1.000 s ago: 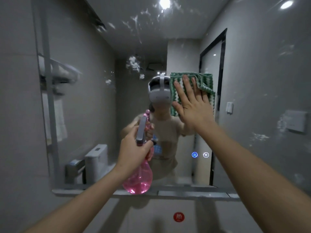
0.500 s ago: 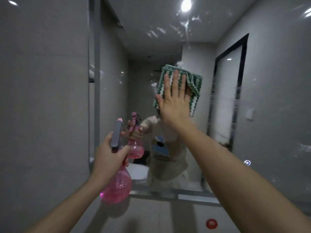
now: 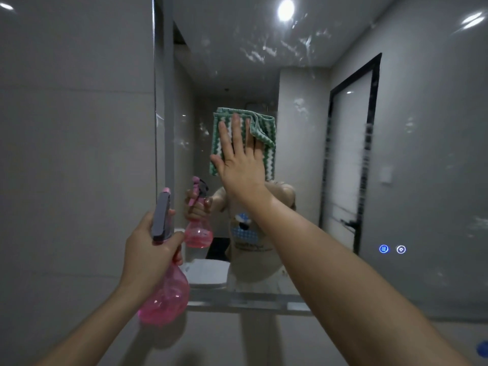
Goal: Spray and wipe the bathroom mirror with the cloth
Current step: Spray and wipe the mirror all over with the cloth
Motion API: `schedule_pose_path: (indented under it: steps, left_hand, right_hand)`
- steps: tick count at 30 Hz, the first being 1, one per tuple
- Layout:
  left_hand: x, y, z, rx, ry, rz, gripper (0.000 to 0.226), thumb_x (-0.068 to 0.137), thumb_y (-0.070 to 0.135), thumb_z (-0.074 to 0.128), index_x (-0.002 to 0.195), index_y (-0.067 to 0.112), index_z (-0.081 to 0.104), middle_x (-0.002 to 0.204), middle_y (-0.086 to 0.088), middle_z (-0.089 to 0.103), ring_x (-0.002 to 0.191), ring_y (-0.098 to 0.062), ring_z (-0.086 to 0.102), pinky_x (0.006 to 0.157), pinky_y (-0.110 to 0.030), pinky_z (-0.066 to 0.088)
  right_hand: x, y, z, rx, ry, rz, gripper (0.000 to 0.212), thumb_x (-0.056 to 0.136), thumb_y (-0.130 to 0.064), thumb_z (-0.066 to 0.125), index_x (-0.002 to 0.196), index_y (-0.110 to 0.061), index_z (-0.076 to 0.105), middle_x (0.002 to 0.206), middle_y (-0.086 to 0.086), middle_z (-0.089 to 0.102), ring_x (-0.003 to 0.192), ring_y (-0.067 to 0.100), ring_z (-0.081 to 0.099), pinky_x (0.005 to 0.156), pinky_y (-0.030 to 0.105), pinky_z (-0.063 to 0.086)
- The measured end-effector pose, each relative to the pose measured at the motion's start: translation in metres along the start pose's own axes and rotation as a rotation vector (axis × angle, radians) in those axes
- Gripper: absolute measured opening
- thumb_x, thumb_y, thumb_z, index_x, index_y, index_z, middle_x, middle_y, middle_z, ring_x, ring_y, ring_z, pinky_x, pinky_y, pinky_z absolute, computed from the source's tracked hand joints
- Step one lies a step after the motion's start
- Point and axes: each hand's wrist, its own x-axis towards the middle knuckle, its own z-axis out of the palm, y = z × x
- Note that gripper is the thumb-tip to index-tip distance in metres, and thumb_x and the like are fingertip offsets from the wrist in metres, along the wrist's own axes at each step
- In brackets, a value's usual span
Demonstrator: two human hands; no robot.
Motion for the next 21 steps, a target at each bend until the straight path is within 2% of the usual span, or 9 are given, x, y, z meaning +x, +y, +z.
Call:
schedule_pose_path:
  steps: [3,4,6,8,11,13,14,17,21]
  left_hand:
    - [0.004,-0.002,0.002,-0.013,-0.006,0.004,0.025,0.080,-0.006,0.063,0.091,0.015,0.057,0.056,-0.015,0.054,0.047,-0.025,0.052,0.049,-0.039,0.048]
    - [0.005,-0.003,0.003,-0.018,-0.004,0.000,0.027,0.080,-0.006,0.063,0.086,0.019,0.055,0.055,-0.015,0.053,0.046,-0.027,0.052,0.051,-0.044,0.050]
    - [0.007,-0.002,0.006,-0.026,-0.007,-0.002,0.028,0.080,-0.006,0.064,0.085,0.021,0.055,0.052,-0.014,0.053,0.045,-0.029,0.051,0.053,-0.048,0.050]
    - [0.008,0.001,0.010,-0.014,-0.015,0.013,0.030,0.080,-0.006,0.064,0.096,0.019,0.058,0.054,-0.016,0.055,0.045,-0.029,0.051,0.053,-0.044,0.049]
    - [0.008,0.007,0.020,0.013,-0.034,0.040,0.034,0.081,-0.005,0.063,0.108,0.015,0.057,0.064,-0.021,0.058,0.049,-0.027,0.053,0.048,-0.027,0.047]
    - [0.009,0.011,0.028,0.013,-0.038,0.033,0.029,0.082,-0.005,0.063,0.106,0.011,0.058,0.064,-0.022,0.057,0.049,-0.026,0.053,0.044,-0.019,0.045]
    - [0.010,0.013,0.033,0.009,-0.042,0.029,0.027,0.082,-0.004,0.063,0.105,0.009,0.058,0.063,-0.022,0.057,0.050,-0.026,0.053,0.045,-0.019,0.045]
    - [0.006,0.022,0.052,0.005,-0.070,0.029,0.025,0.081,-0.003,0.063,0.099,0.013,0.059,0.064,-0.019,0.057,0.056,-0.028,0.054,0.055,-0.033,0.046]
    - [-0.013,0.036,0.083,0.002,-0.117,0.048,0.033,0.081,-0.004,0.063,0.086,0.028,0.055,0.060,-0.008,0.056,0.055,-0.028,0.054,0.056,-0.040,0.049]
  right_hand:
    - [-0.005,-0.012,0.009,-0.034,0.038,-0.059,0.068,0.098,-0.052,0.036,0.152,-0.018,0.014,0.159,0.011,0.011,0.141,0.032,0.027,0.107,0.040,0.032]
    - [-0.007,-0.018,0.010,-0.040,0.004,-0.100,0.069,0.099,-0.051,0.034,0.153,-0.018,0.009,0.160,0.010,0.005,0.140,0.032,0.030,0.106,0.039,0.034]
    - [-0.009,-0.025,0.010,-0.018,-0.116,-0.152,0.067,0.102,-0.049,0.024,0.151,-0.019,-0.010,0.157,0.007,-0.020,0.135,0.030,0.032,0.100,0.037,0.032]
    - [-0.008,-0.024,0.006,0.010,-0.145,-0.165,0.066,0.102,-0.048,0.019,0.150,-0.021,-0.017,0.155,0.005,-0.028,0.135,0.029,0.030,0.101,0.036,0.029]
    - [-0.010,-0.004,0.003,-0.042,-0.115,-0.262,0.064,0.102,-0.050,0.019,0.151,-0.025,-0.014,0.158,0.003,-0.021,0.141,0.025,0.023,0.109,0.034,0.020]
    - [-0.011,0.016,-0.002,-0.112,-0.083,-0.351,0.062,0.102,-0.051,0.018,0.151,-0.027,-0.011,0.159,0.000,-0.017,0.145,0.020,0.014,0.111,0.032,0.013]
    - [-0.012,0.026,-0.005,-0.136,-0.071,-0.363,0.062,0.102,-0.051,0.018,0.151,-0.028,-0.010,0.159,-0.001,-0.016,0.146,0.019,0.011,0.111,0.032,0.012]
    - [-0.016,0.059,-0.013,-0.135,-0.050,-0.327,0.062,0.101,-0.053,0.019,0.151,-0.029,-0.008,0.160,-0.001,-0.013,0.147,0.020,0.008,0.112,0.033,0.010]
    - [-0.030,0.104,-0.026,-0.113,-0.055,-0.233,0.062,0.100,-0.054,0.018,0.151,-0.030,-0.009,0.159,-0.003,-0.014,0.142,0.023,0.024,0.108,0.033,0.019]
